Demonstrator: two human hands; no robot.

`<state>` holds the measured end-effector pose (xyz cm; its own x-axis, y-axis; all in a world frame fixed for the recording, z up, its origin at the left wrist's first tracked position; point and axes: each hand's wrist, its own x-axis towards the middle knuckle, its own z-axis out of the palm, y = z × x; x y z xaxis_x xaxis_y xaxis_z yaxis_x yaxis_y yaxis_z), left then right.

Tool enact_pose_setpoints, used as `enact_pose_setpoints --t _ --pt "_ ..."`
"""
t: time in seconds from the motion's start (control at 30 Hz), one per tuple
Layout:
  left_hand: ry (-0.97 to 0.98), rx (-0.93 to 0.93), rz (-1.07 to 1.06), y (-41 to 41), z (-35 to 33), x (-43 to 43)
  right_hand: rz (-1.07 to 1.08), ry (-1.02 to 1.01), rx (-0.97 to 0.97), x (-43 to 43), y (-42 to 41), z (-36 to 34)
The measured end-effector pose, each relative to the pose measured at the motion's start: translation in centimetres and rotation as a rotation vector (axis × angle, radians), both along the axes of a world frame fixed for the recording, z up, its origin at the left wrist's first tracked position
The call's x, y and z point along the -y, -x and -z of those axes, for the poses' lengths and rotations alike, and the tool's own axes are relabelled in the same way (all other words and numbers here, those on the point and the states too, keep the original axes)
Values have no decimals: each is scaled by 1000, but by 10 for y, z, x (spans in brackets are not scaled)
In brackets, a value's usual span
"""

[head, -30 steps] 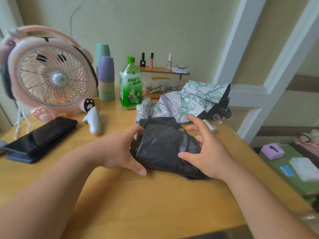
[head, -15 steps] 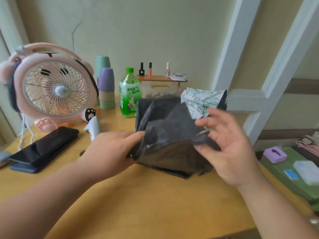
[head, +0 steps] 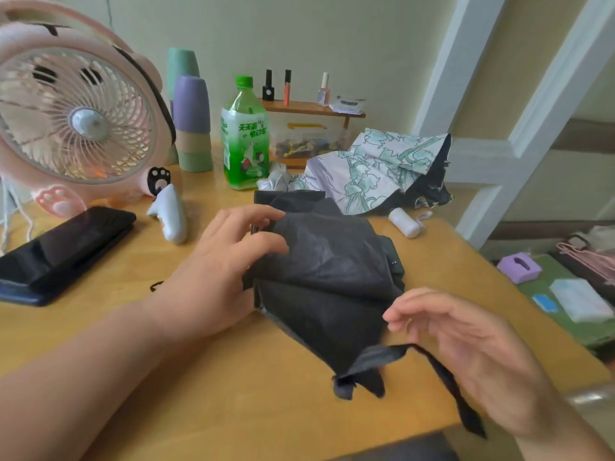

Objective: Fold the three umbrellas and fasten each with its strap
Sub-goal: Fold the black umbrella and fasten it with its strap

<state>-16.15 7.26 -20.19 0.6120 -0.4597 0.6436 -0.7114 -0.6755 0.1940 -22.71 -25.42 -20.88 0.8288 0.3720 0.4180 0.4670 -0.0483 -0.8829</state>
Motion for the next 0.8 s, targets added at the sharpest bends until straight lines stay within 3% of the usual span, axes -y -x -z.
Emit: enact_pose_setpoints --t 0.07,0.13,0.23,0.3,0.4,0.53,0.7,0.8 --pt "-11 41 56 1 -2 3 9 -84 -82 9 -2 0" --pt "-6 36 93 1 -3 3 155 -18 -95 14 -6 -1" --pt "77 -76 116 2 -3 3 410 503 169 14 -14 5" --pt "223 -233 136 6 -3 6 407 682 317 6 -20 8" --pt "434 -420 133 13 -4 13 385 619 409 -7 -36 5" --pt "627 -572 55 15 -5 19 341 471 312 -19 -55 -14" --pt "747 -650 6 13 -7 22 345 428 179 -31 -67 -24" --pt "754 -647 -30 12 -6 27 307 479 263 -46 -74 -30"
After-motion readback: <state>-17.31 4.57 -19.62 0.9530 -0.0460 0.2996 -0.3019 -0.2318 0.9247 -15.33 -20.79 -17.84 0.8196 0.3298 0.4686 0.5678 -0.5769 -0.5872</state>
